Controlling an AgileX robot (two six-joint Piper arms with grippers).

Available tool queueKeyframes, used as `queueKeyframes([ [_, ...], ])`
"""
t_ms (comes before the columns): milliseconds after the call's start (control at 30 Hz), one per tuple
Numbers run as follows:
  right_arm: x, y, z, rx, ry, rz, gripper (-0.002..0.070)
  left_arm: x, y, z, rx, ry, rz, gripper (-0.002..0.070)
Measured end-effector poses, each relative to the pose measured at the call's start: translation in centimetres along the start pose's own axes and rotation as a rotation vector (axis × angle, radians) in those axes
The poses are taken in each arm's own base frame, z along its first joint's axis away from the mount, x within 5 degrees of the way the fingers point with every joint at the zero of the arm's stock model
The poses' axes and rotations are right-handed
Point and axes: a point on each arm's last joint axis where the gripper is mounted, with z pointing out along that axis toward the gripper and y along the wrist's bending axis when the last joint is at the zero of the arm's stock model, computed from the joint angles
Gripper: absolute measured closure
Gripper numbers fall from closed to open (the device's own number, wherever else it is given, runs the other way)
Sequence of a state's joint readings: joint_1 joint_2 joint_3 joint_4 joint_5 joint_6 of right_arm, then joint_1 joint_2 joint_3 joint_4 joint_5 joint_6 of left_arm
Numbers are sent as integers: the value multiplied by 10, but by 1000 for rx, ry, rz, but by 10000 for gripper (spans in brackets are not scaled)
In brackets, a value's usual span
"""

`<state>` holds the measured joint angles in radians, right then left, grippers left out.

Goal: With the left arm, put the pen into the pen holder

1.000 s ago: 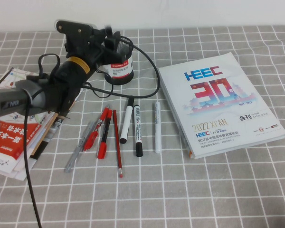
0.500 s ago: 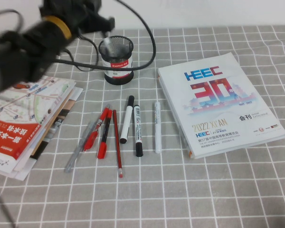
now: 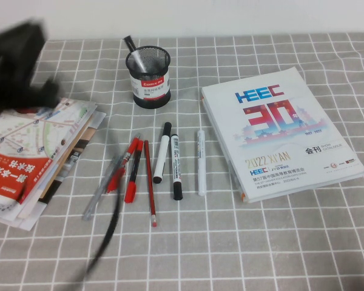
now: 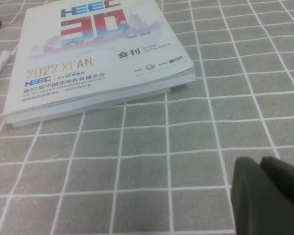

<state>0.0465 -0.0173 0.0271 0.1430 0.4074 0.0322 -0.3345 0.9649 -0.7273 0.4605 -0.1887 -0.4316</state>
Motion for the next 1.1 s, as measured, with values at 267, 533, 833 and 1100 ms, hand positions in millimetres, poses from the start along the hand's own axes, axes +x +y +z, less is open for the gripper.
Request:
queueKeyframes([
  [267, 0, 0, 0, 0, 0, 0, 691, 36, -6, -103, -36, -91, 3, 676],
  [533, 0, 0, 0, 0, 0, 0, 691, 63, -10, -177, -76, -315, 15, 676],
  [833, 0, 0, 0, 0, 0, 0, 691, 84, -6, -169, -110, -187, 8, 676],
  [1100, 0, 0, 0, 0, 0, 0, 691, 117, -5, -161, -122, -56, 20, 676],
])
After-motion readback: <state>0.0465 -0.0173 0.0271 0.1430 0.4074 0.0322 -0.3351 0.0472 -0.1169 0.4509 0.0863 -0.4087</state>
